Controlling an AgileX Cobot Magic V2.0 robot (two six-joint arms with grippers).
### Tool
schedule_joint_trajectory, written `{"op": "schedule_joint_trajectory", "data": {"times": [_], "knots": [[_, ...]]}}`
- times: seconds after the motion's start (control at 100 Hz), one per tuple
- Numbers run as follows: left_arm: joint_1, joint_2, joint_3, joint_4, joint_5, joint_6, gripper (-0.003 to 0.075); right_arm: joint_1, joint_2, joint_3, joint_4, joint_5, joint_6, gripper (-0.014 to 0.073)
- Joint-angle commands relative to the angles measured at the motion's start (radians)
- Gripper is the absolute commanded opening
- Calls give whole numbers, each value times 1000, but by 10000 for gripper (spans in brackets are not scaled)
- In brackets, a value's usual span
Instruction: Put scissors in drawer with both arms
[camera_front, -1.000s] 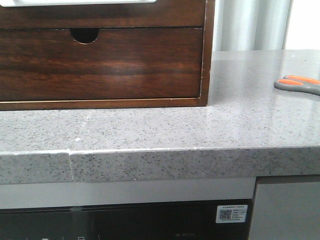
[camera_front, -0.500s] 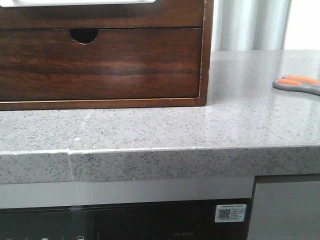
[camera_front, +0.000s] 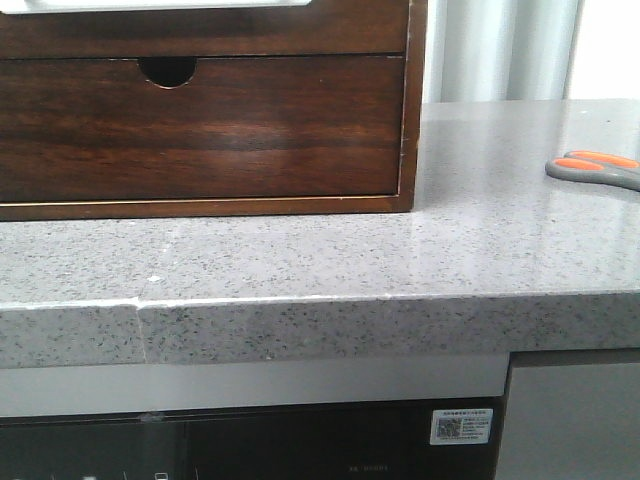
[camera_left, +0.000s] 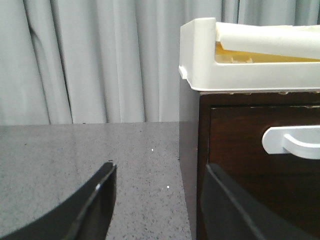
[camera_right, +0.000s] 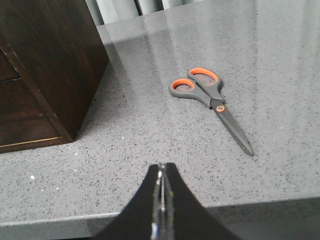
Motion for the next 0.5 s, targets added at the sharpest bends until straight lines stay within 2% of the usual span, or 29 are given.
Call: {"op": "schedule_joint_trajectory", "data": {"times": [0.0,0.14,0.3,0.38,0.49], "knots": [[-6,55,-34,65,-157,-7,368,1,19,-38,4,-56,-3,-106],[-29,138,-34,337,-286,-7,368,1,19,-38,4,-50,-3,-106],[-119,244,-34,661,-490,-7,335,1,19,-38,4,-50,-3,-106],[-159,316,-36,752,-556,-7,327,1,19,-38,4,-50,-3,-106],[-197,403,-61,798,-561,17,327,1,19,-38,4,-50,-3,-106]]}}
